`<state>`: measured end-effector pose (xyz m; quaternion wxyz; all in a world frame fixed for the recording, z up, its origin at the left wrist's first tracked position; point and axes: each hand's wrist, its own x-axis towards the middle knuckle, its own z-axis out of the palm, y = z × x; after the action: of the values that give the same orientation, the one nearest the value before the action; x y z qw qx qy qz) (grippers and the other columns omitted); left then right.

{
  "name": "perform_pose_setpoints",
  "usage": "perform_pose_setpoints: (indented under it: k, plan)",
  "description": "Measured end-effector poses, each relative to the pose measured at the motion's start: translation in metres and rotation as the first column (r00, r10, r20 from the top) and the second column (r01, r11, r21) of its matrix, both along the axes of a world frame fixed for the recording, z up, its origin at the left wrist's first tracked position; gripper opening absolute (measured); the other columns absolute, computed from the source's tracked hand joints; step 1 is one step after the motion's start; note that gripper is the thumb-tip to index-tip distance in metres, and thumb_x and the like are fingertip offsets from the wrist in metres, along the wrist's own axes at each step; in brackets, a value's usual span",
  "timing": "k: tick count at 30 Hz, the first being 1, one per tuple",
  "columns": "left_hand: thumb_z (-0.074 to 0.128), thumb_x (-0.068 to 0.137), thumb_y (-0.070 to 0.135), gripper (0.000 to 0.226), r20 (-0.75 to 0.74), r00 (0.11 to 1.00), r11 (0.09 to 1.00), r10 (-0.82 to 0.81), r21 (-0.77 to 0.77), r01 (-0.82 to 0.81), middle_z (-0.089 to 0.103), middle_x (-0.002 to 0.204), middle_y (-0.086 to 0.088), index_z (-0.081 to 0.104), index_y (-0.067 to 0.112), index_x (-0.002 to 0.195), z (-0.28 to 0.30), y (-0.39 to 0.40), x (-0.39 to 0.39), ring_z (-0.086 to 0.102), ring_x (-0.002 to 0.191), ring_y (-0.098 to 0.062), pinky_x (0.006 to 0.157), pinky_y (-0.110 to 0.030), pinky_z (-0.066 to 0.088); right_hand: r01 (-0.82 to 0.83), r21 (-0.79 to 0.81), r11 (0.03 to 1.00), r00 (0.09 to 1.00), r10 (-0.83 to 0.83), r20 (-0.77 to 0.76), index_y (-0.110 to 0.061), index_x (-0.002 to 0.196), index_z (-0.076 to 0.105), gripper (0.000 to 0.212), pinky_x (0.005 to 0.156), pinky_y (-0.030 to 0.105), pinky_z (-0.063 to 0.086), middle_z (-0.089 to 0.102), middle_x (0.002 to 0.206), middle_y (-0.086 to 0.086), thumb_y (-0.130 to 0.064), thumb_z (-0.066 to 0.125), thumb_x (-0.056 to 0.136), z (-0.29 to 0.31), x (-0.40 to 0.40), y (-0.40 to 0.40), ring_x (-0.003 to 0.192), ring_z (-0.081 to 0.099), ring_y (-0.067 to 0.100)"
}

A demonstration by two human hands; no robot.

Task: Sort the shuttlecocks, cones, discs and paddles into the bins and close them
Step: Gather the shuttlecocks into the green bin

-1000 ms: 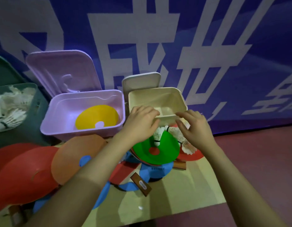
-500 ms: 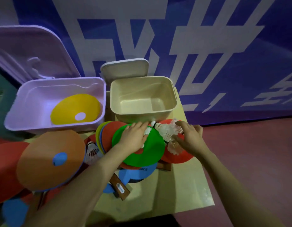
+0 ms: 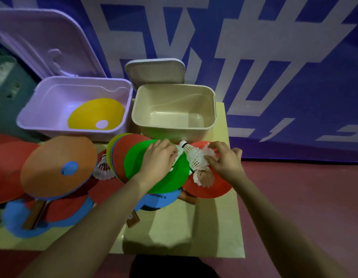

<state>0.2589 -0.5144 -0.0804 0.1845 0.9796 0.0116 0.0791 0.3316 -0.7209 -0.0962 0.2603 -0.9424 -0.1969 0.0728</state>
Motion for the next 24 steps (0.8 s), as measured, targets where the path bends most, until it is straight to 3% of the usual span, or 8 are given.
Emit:
perform_pose_setpoints:
  k: [2,6,11,14,18,24]
  plan:
    - [0.065,0.084,0.014,0.005,0.009,1.000,1.000,0.002,0.003,-0.002,0.059,0.088,-0.004,0.067,0.011,0.088,0.002,-0.003,-0.001,0.054,0.085,-0.025,0.075,-0.033,0.037,-0.020,0.037,0.999,0.999,0.019,0.032,-0.020,0.110,0.058,0.021,0.082,0.031,0.019,0.059,0.114,-0.003,-0.031,0.053,0.093,-0.001,0.000,-0.002,0.088,0.054,0.015]
    - [0.065,0.084,0.013,0.006,0.011,1.000,1.000,-0.004,0.003,0.004,0.060,0.089,-0.004,0.068,0.011,0.089,0.004,-0.007,-0.002,0.054,0.087,-0.024,0.076,-0.029,0.032,-0.094,-0.067,0.993,0.992,0.099,0.076,-0.022,0.114,0.061,0.022,0.080,0.031,0.020,0.057,0.117,-0.002,-0.023,0.049,0.096,-0.001,0.004,-0.007,0.084,0.043,0.013]
    - [0.064,0.085,0.013,0.006,-0.014,1.000,0.999,0.020,-0.029,-0.020,0.060,0.090,-0.005,0.068,0.010,0.089,0.002,-0.011,0.001,0.054,0.088,-0.025,0.077,-0.032,0.035,-0.101,-0.153,0.983,0.983,0.123,0.138,-0.017,0.099,0.065,0.014,0.079,0.031,0.016,0.055,0.108,0.002,-0.021,0.053,0.092,-0.001,0.010,-0.009,0.098,0.047,0.022]
    - [0.064,0.086,0.013,0.006,0.014,1.000,0.999,0.013,-0.032,-0.012,0.059,0.089,-0.004,0.068,0.011,0.088,0.012,-0.012,0.001,0.054,0.088,-0.024,0.077,-0.028,0.031,-0.134,-0.072,0.988,0.966,0.146,0.212,-0.016,0.090,0.062,0.015,0.080,0.028,0.013,0.056,0.103,-0.001,-0.023,0.049,0.088,0.011,0.008,-0.011,0.097,0.050,0.023]
    - [0.067,0.083,0.014,0.001,0.206,0.979,1.000,-0.001,-0.009,0.003,0.058,0.083,-0.001,0.066,0.013,0.083,0.044,-0.009,-0.002,0.053,0.082,-0.021,0.073,-0.024,0.027,-0.229,0.041,0.973,0.902,0.196,0.384,-0.017,0.083,0.059,0.018,0.083,0.027,0.014,0.059,0.095,-0.004,-0.027,0.044,0.082,0.050,0.001,0.000,0.089,0.055,0.018]
    - [0.053,0.085,0.026,0.017,0.378,0.923,0.998,0.067,-0.008,-0.069,0.059,0.082,-0.002,0.066,0.015,0.082,0.090,0.017,-0.008,0.050,0.083,-0.020,0.073,-0.030,0.032,-0.352,0.236,0.906,0.846,0.200,0.495,-0.012,0.089,0.058,0.007,0.081,0.032,0.034,0.058,0.104,-0.001,-0.018,0.054,0.088,0.098,-0.002,0.040,0.096,0.053,0.014]
